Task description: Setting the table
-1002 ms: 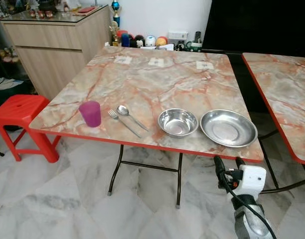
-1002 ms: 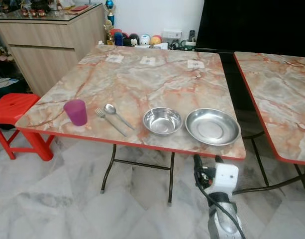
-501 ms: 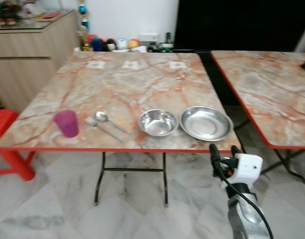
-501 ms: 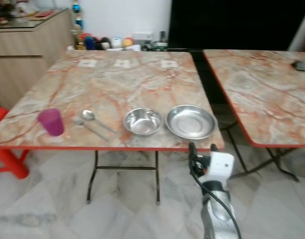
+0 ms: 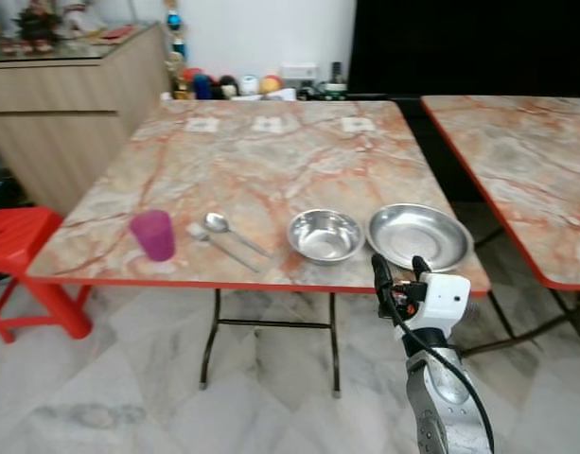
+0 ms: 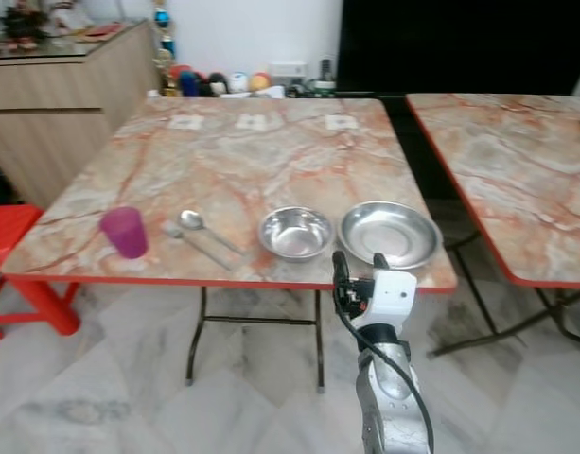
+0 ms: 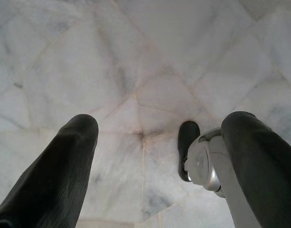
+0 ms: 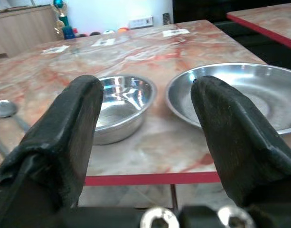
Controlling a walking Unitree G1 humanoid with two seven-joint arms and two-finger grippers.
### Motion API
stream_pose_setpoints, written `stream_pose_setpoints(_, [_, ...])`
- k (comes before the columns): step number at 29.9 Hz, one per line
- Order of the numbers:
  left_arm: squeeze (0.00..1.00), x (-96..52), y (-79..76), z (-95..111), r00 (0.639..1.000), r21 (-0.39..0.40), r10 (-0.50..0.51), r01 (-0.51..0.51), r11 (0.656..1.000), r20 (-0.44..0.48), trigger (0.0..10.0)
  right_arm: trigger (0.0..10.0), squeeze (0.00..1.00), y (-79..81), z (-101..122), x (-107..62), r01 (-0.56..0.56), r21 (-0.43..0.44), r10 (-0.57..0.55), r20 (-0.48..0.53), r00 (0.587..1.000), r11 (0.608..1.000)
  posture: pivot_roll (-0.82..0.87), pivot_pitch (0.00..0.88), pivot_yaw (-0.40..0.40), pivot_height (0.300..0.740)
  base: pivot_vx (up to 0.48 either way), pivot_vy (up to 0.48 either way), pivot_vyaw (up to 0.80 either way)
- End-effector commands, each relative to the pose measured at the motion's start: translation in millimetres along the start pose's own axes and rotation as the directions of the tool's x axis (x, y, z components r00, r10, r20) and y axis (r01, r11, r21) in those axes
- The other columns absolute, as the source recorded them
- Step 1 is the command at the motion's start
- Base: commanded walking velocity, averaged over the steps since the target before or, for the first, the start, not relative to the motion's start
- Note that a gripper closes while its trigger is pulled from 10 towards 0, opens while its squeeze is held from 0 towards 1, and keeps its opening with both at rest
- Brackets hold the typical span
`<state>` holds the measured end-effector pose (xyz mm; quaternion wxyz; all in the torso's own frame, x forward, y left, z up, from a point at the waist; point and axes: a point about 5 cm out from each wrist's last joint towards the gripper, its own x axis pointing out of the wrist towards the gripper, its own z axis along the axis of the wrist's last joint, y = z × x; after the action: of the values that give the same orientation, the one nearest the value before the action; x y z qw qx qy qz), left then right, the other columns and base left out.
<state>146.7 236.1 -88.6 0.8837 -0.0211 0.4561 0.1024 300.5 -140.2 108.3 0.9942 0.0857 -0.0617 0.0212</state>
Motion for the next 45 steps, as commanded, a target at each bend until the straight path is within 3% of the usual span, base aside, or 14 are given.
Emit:
stream_pose_setpoints(1, [0.0,-0.9,2.7,-4,1.0,0.026,0.004,-0.003,1.0,-0.025,10.0,10.0,0.0,0.8,1,1.7,0.015,0.016,-0.015,0.016,1.0,1.0,0.0,0.0,0.047,0.74,0.0,-0.345,0.0])
stream_pose_setpoints(11, [0.0,-4.2,5.6,-15,0.999,0.023,0.006,-0.004,1.0,-0.049,10.0,10.0,0.0,7.3,-3,0.2,-0.006,0.024,0.006,0.0,1.0,1.0,-0.01,0.0,0.029,0.74,0.0,-0.343,0.0])
stream_pose_setpoints(20, [0.0,-5.3,2.3,-20,0.999,0.023,-0.012,0.013,1.0,-0.053,10.0,10.0,0.0,-6.3,0,-3.3,0.021,-0.008,-0.021,0.003,1.0,1.0,-0.06,0.0,0.039,0.74,0.0,-0.148,0.0])
stream_pose_setpoints(27, [0.0,-5.8,-9.7,-25,0.997,0.031,-0.039,0.041,0.999,-0.066,10.0,10.0,0.0,-23.2,0,-4.1,0.089,-0.006,-0.089,-0.002,0.996,0.996,-0.03,0.0,0.005,0.74,0.0,0.0,0.0])
stream_pose_setpoints(37, [0.0,-5.9,-10.7,-26,0.997,0.027,-0.041,0.042,0.999,-0.066,10.0,10.0,0.0,-23.6,1,-3.6,0.091,0.001,-0.091,-0.001,0.996,0.996,-0.03,0.0,0.005,0.74,0.0,0.0,0.0])
stream_pose_setpoints(38, [0.0,-6.3,-14.2,-28,0.997,0.023,-0.045,0.047,0.999,-0.07,10.0,10.0,0.0,-19.6,3,0.5,0.072,0.003,-0.072,-0.007,0.997,0.997,-0.02,0.0,-0.039,0.74,0.0,0.0,0.0])
stream_pose_setpoints(41, [0.0,-6.3,-19.7,-30,0.994,0.063,-0.062,0.068,0.996,-0.085,10.0,10.0,0.0,-8.7,6,8.8,0.0,0.002,0.0,-0.015,1.0,1.0,-0.03,0.0,-0.034,0.74,0.0,0.0,0.0])
stream_pose_setpoints(45, [0.0,-6.0,-21.2,-29,0.994,0.079,-0.076,0.082,0.993,-0.08,10.0,10.0,0.0,-8.1,8,11.9,-0.028,0.003,0.028,-0.02,0.999,1.0,-0.02,0.0,-0.036,0.74,0.0,0.0,0.0])
